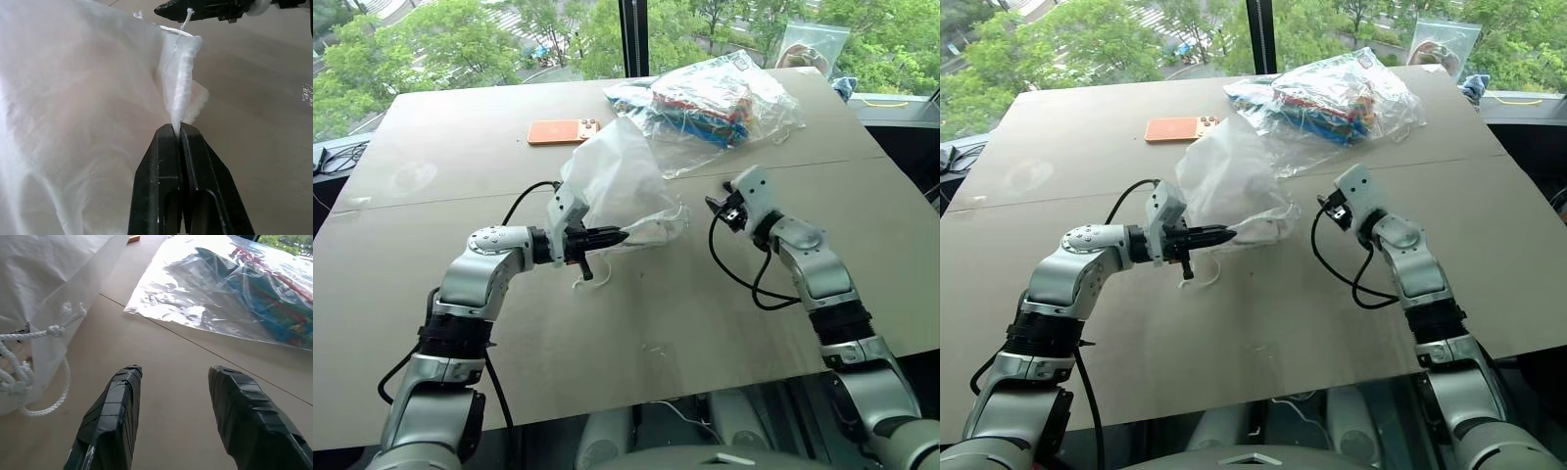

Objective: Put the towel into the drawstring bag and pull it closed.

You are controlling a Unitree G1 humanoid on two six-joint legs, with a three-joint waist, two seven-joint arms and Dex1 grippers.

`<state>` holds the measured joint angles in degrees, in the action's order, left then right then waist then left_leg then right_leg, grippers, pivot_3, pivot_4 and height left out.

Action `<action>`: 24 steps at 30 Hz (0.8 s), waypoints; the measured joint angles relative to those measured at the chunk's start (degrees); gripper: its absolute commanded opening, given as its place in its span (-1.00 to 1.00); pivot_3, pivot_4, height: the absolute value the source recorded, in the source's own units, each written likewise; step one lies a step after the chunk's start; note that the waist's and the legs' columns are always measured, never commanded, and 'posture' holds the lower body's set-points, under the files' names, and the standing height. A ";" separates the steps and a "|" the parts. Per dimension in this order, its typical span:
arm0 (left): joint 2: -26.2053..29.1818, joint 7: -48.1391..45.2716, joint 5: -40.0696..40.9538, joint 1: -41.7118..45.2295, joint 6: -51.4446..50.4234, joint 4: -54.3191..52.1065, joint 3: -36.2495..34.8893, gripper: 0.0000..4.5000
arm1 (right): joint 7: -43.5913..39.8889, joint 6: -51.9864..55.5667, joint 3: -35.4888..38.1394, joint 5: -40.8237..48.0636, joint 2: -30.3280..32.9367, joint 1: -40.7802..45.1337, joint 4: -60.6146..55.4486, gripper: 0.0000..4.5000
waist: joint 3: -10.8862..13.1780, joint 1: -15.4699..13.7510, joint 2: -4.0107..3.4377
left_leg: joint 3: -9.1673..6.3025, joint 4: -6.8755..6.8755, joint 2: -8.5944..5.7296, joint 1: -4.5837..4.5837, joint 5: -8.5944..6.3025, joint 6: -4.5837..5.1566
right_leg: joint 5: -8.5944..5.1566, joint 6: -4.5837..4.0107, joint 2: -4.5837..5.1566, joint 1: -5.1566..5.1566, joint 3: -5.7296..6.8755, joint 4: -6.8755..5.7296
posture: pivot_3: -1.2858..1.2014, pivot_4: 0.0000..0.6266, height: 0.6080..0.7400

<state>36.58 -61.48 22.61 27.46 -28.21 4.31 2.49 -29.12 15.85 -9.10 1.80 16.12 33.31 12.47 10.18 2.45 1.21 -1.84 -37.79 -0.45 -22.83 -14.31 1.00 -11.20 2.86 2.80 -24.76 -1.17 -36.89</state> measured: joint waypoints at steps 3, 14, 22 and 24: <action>-0.01 0.01 0.01 0.11 -0.10 0.00 0.00 -1.00 | -1.15 -0.98 -1.54 -0.30 -0.86 0.00 0.04 0.05 | 0.00 -0.08 0.00 | 0.00 0.00 -0.01 0.00 0.00 0.00 | 0.00 0.00 0.02 0.00 0.00 0.00 | 0.03 -0.52 1.00; 0.01 0.06 0.08 0.20 -1.10 -0.47 -0.01 -1.00 | -6.89 -3.11 -3.89 -0.48 -0.38 -2.80 -2.92 0.05 | 0.00 -0.08 0.00 | -0.03 0.00 -0.01 0.00 0.00 0.00 | 0.00 0.00 0.01 0.00 0.03 0.00 | 0.03 -0.52 1.00; 0.01 0.06 0.08 0.20 -1.38 -0.86 -0.01 -1.00 | -2.22 -3.60 -3.47 -2.27 -3.14 -1.48 -1.54 0.05 | 0.00 -0.13 0.00 | -0.03 0.00 -0.01 0.00 0.00 -0.01 | 0.00 0.00 0.02 0.00 0.02 0.00 | 0.03 -0.52 1.00; 0.01 0.07 0.08 0.20 -1.43 -0.88 -0.01 -1.00 | -0.94 -3.88 -3.03 -2.34 -4.14 -1.12 -0.32 0.05 | 0.00 -0.13 0.00 | -0.03 0.00 -0.01 0.00 0.00 -0.01 | 0.00 0.00 0.02 0.00 0.02 0.00 | 0.03 -0.52 1.00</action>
<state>36.59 -61.42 22.68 27.66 -29.64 3.43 2.48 -30.07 11.96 -12.13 -0.54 11.98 32.20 12.15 10.17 2.32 1.21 -1.87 -37.79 -0.46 -22.83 -14.31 1.00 -11.20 2.85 2.81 -24.75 -1.15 -36.89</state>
